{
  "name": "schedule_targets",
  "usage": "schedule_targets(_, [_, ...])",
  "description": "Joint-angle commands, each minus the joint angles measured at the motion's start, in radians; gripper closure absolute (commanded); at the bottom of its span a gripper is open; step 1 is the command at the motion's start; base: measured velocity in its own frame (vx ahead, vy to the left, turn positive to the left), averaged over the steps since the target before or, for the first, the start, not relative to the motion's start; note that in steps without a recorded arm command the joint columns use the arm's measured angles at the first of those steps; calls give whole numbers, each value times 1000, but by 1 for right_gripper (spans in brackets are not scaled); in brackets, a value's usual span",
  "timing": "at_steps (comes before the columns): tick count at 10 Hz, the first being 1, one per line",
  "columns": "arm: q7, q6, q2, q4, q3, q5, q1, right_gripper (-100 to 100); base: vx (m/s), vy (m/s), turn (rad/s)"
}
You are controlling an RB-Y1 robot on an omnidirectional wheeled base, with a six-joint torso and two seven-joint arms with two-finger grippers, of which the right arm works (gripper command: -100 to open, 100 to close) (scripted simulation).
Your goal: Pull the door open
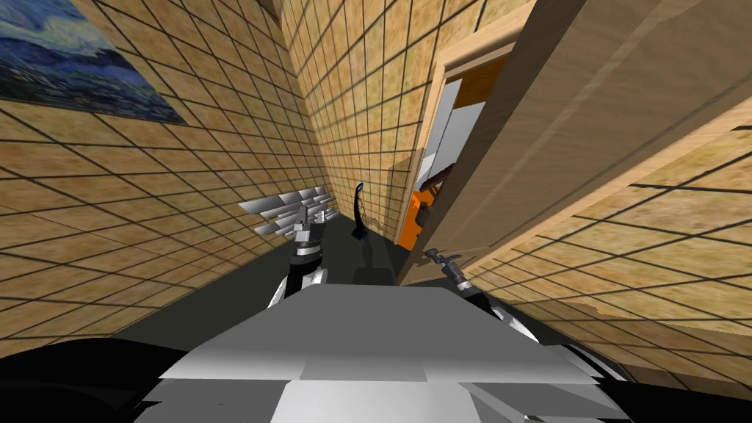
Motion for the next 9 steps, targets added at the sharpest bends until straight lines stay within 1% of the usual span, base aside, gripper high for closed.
schedule_targets(1, [2,-27,-2,31,-1,0,-8,100,-154,-67,62])
schedule_targets(2, [1,-46,-7,41,-2,-2,0,100,-153,-84,175])
schedule_targets(3, [1,-46,-7,41,-2,-2,0,100,-126,-63,102])
schedule_targets(4, [0,-56,-9,46,-3,-2,4,100,-112,-44,82])
schedule_targets(5, [-1,-68,-12,51,-4,-3,8,100,-159,-51,176])
schedule_targets(6, [-1,-64,-7,62,-1,-1,-1,100,-70,-27,48])
schedule_targets(7, [-1,-77,-9,73,-1,-1,0,100,-134,-66,167])
schedule_targets(9, [-2,-86,-10,78,-1,-2,2,100,-165,-91,160])
